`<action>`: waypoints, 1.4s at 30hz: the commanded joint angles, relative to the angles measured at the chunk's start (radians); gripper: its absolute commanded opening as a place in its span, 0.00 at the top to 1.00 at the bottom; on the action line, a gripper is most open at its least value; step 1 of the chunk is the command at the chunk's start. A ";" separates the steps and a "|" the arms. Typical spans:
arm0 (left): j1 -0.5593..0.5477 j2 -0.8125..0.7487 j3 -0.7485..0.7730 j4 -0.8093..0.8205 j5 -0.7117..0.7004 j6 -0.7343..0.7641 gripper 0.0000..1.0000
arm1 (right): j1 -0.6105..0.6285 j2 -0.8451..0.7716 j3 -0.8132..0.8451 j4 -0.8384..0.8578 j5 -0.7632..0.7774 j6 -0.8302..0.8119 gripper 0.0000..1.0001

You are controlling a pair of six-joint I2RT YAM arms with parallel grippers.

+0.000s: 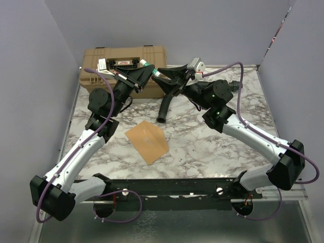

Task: Place the letter into the envelope and seal it

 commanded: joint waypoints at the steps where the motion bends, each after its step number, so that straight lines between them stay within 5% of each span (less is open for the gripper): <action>1: 0.003 -0.006 -0.013 0.014 0.004 -0.005 1.00 | -0.007 0.003 -0.005 0.097 0.064 -0.023 0.61; 5: 0.004 -0.001 -0.009 0.014 0.005 -0.007 1.00 | -0.006 0.014 -0.002 0.105 0.068 -0.030 0.64; 9: 0.005 -0.003 -0.009 0.014 0.000 -0.003 1.00 | -0.006 0.022 -0.001 0.119 0.075 -0.040 0.47; 13: 0.005 -0.010 -0.011 0.014 -0.010 0.004 1.00 | -0.002 0.031 0.002 0.121 0.086 -0.051 0.46; 26: 0.005 0.006 -0.003 0.025 0.036 0.020 1.00 | 0.002 0.053 0.045 0.076 0.103 -0.016 0.86; 29: 0.009 0.006 -0.006 0.025 0.067 0.051 0.79 | 0.001 0.039 0.031 0.071 0.154 0.013 0.98; 31: 0.024 0.007 -0.008 0.026 0.108 0.074 0.54 | -0.005 0.024 0.017 0.058 0.182 0.029 0.99; 32: 0.038 0.009 -0.006 0.028 0.146 0.078 0.33 | -0.018 0.015 0.007 0.055 0.179 0.078 0.99; 34: 0.073 0.014 -0.010 0.046 0.207 0.064 0.14 | -0.057 -0.002 -0.021 0.062 0.138 0.174 0.99; 37: 0.129 0.017 -0.014 0.081 0.288 0.042 0.01 | -0.135 -0.028 -0.077 0.092 0.078 0.331 0.99; 42: 0.203 0.051 0.013 0.083 0.432 0.032 0.01 | -0.214 -0.081 -0.108 0.031 -0.016 0.494 0.99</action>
